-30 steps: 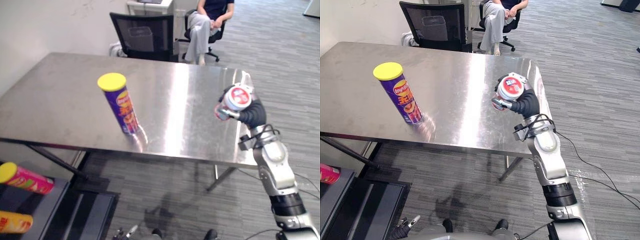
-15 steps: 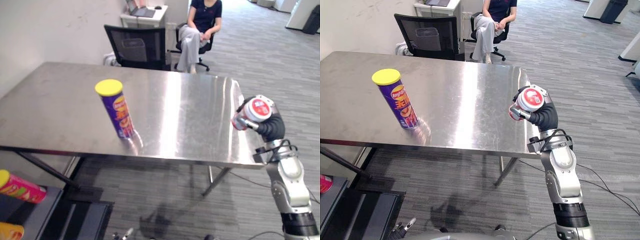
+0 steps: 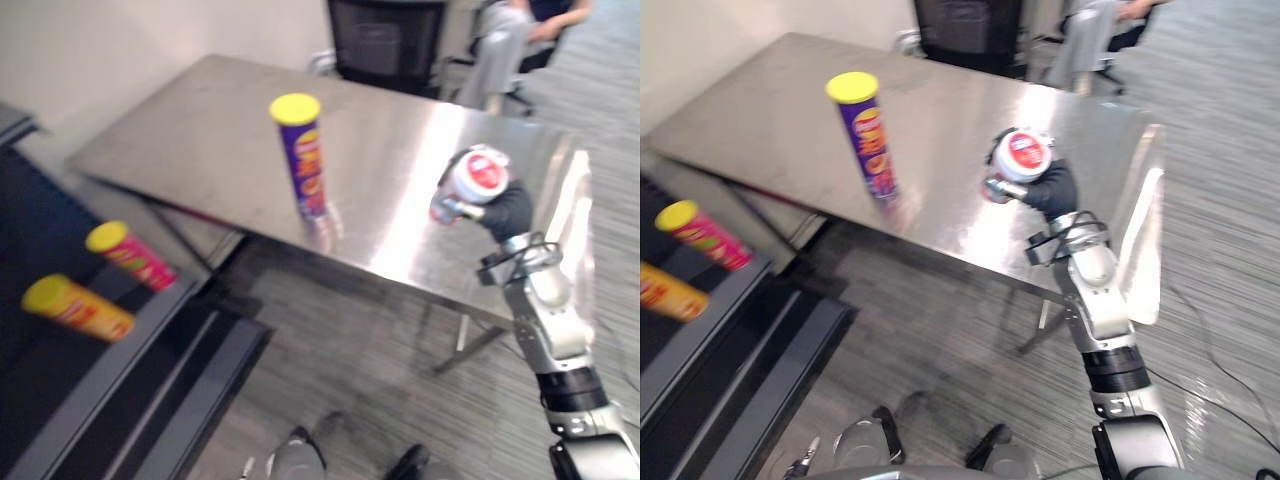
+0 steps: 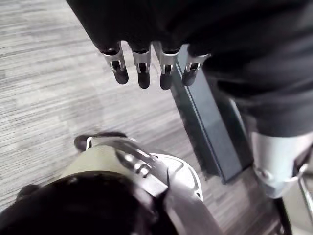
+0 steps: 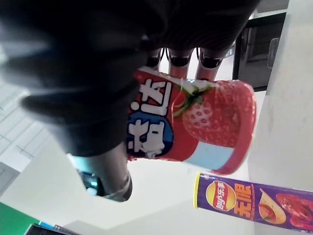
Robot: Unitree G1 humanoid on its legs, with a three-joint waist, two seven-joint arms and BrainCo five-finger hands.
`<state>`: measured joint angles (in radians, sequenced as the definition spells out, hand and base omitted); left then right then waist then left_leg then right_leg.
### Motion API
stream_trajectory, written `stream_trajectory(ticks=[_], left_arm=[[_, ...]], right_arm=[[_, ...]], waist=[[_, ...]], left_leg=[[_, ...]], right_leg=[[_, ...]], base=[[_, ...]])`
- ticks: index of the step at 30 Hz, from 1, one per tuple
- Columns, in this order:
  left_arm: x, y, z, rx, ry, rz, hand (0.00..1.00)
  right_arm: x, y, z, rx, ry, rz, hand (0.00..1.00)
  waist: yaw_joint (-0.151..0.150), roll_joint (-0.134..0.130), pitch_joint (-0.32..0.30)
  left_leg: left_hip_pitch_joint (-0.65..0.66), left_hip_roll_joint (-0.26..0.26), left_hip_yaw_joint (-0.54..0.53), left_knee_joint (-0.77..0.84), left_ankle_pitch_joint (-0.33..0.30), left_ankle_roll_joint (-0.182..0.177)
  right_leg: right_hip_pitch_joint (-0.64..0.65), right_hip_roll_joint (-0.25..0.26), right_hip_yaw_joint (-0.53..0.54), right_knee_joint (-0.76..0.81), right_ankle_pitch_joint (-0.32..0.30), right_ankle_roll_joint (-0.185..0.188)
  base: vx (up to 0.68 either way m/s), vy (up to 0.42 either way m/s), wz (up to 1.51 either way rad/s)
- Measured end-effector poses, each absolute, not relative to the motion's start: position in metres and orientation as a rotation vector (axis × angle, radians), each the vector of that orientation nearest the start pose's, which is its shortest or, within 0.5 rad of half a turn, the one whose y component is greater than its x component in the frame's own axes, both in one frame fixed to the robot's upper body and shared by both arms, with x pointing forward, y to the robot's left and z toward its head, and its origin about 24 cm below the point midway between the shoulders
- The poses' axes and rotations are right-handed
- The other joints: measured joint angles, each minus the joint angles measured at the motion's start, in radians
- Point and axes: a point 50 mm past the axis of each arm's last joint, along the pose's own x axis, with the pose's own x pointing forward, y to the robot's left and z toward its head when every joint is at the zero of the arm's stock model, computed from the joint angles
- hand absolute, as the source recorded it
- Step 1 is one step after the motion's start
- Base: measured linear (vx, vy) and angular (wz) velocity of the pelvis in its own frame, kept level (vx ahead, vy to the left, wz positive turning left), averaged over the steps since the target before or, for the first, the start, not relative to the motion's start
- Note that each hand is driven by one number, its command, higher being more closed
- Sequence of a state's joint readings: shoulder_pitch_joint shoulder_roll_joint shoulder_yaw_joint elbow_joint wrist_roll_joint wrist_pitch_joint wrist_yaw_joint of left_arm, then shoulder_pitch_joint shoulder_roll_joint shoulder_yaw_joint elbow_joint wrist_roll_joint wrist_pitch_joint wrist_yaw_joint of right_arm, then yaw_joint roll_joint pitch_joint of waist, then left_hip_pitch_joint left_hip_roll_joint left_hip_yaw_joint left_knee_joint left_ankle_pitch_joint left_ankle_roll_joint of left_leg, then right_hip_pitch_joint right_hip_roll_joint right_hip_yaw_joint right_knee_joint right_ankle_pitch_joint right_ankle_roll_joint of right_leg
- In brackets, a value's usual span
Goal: Put the gum and the chips on the shelf.
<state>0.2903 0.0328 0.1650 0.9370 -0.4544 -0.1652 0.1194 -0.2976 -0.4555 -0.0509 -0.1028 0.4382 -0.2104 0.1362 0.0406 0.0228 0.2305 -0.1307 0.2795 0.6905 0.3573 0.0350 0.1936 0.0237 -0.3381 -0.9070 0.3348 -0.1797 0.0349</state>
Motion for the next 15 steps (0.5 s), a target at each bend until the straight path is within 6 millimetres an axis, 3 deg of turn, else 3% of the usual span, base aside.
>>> stream_trajectory(ticks=[1, 3, 5, 9, 10, 12, 15], left_arm=[[0.040, 0.209, -0.158, -0.336, 0.995, 0.653, 0.00], [0.041, 0.213, -0.158, -0.309, 0.998, 0.644, 0.00], [0.035, 0.210, -0.160, -0.311, 1.017, 0.639, 0.00], [0.035, 0.210, -0.160, -0.275, 1.023, 0.601, 0.00], [0.036, 0.213, -0.160, -0.257, 1.019, 0.588, 0.00], [0.036, 0.221, -0.158, -0.220, 1.018, 0.589, 0.00], [0.033, 0.221, -0.159, -0.215, 1.029, 0.595, 0.00]], right_arm=[[0.280, -0.211, 0.184, -0.060, -0.598, 0.194, 1.00], [0.271, -0.222, 0.173, -0.048, -0.566, 0.146, 1.00], [0.266, -0.225, 0.165, -0.051, -0.538, 0.136, 1.00], [0.262, -0.227, 0.160, -0.042, -0.523, 0.109, 1.00], [0.260, -0.227, 0.157, -0.036, -0.516, 0.097, 1.00], [0.259, -0.223, 0.150, 0.003, -0.501, 0.076, 1.00], [0.255, -0.221, 0.148, 0.016, -0.503, 0.059, 1.00]], waist=[[-0.008, -0.012, -0.007], [-0.006, -0.021, -0.005], [-0.020, -0.018, -0.006], [-0.035, -0.009, -0.011], [-0.036, -0.008, -0.013], [-0.032, -0.041, -0.008], [-0.002, -0.044, -0.009]], left_leg=[[0.009, -0.060, -0.031, -0.119, 0.067, -0.028], [0.035, -0.042, 0.044, 0.006, -0.045, -0.050], [0.121, -0.061, 0.067, -0.061, -0.051, -0.132], [0.135, -0.105, 0.063, -0.222, -0.092, -0.237], [0.135, -0.126, 0.055, -0.252, -0.107, -0.238], [0.118, -0.167, 0.031, -0.268, -0.116, -0.221], [0.108, -0.179, 0.015, -0.268, -0.131, -0.198]], right_leg=[[-0.003, 0.000, -0.009, -0.028, -0.001, -0.007], [0.009, -0.037, -0.120, -0.013, 0.000, -0.011], [-0.003, -0.091, -0.180, 0.073, -0.029, -0.022], [-0.023, -0.144, -0.269, 0.164, -0.035, -0.031], [-0.022, -0.168, -0.283, 0.186, -0.035, -0.031], [-0.019, -0.201, -0.296, 0.189, -0.002, -0.025], [-0.018, -0.181, -0.270, 0.136, 0.090, -0.024]], base=[[-0.12, -0.006, 1.75], [-0.12, -0.065, 1.56], [-0.10, 0.028, 1.04], [-0.16, 0.161, 0.69], [-0.21, 0.208, 0.57], [-0.20, 0.228, 0.45], [-0.15, 0.264, 0.22]])
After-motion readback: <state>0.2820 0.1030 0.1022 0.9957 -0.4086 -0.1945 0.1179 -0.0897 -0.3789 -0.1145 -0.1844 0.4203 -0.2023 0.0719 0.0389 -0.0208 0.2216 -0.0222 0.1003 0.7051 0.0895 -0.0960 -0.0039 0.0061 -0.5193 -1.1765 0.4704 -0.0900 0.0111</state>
